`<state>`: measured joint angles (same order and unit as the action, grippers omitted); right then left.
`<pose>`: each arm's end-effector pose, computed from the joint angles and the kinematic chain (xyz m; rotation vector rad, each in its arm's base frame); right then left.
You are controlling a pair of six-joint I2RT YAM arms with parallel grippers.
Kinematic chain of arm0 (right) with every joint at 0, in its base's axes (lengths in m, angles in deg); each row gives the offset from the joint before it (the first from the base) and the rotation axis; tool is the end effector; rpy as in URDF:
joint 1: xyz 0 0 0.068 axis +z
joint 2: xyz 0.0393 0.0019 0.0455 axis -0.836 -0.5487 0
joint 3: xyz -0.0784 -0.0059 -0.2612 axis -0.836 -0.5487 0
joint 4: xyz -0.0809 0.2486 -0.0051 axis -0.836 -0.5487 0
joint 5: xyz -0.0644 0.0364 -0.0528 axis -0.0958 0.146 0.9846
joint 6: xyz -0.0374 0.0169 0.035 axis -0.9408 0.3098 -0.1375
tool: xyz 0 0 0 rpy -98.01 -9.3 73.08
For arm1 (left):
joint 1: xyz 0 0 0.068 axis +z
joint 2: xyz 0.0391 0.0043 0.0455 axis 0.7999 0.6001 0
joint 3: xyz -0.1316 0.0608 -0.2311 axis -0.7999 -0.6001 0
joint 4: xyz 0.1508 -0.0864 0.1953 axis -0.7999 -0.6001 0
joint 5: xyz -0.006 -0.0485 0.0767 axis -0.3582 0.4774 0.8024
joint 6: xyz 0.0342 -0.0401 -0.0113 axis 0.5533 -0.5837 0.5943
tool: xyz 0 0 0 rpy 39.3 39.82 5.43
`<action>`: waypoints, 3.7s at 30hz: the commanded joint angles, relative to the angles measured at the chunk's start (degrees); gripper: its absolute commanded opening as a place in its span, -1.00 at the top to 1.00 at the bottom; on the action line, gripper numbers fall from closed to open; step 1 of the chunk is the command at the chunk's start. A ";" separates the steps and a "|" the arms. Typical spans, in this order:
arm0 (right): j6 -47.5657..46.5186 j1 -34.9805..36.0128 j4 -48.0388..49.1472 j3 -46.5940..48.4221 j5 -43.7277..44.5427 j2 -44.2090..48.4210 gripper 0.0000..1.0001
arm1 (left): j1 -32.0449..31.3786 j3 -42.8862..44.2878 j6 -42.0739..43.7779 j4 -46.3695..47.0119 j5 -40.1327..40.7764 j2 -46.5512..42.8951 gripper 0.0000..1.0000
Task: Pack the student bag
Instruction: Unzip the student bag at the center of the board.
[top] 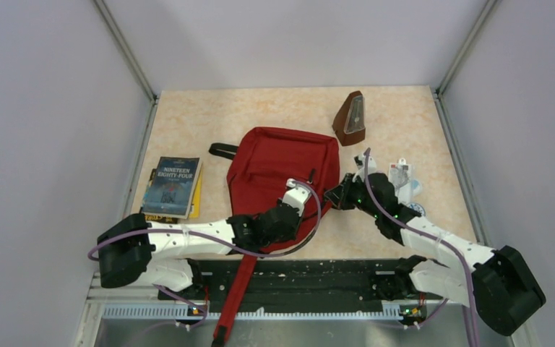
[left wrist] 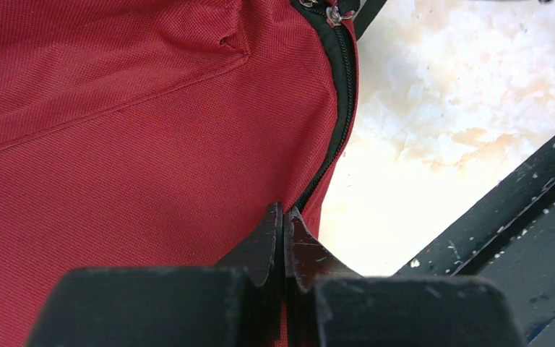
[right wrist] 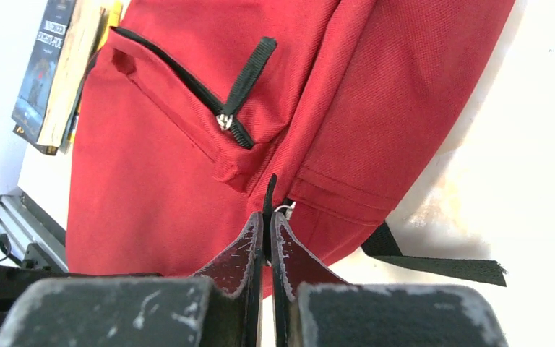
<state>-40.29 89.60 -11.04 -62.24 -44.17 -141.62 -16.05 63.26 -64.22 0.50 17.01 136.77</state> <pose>0.1824 0.1224 0.1986 -0.0497 2.1061 0.8359 0.1098 -0.2508 0.2083 0.6547 2.0942 -0.4971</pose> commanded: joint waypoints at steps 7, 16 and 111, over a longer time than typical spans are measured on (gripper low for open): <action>-0.56 7.66 6.53 -4.30 8.56 8.53 1.00 | -0.20 -1.87 -9.76 12.42 2.64 0.83 1.00; 1.56 14.48 8.73 -7.09 15.92 11.43 1.00 | 0.31 -0.55 -11.83 19.18 5.37 3.14 1.00; 11.86 32.79 1.71 -8.87 30.13 13.73 1.00 | 4.74 -5.94 -12.66 37.49 -5.87 4.76 1.00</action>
<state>-30.54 119.70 -10.80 -71.85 -11.34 -129.17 -12.07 55.55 -77.31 29.92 8.53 141.97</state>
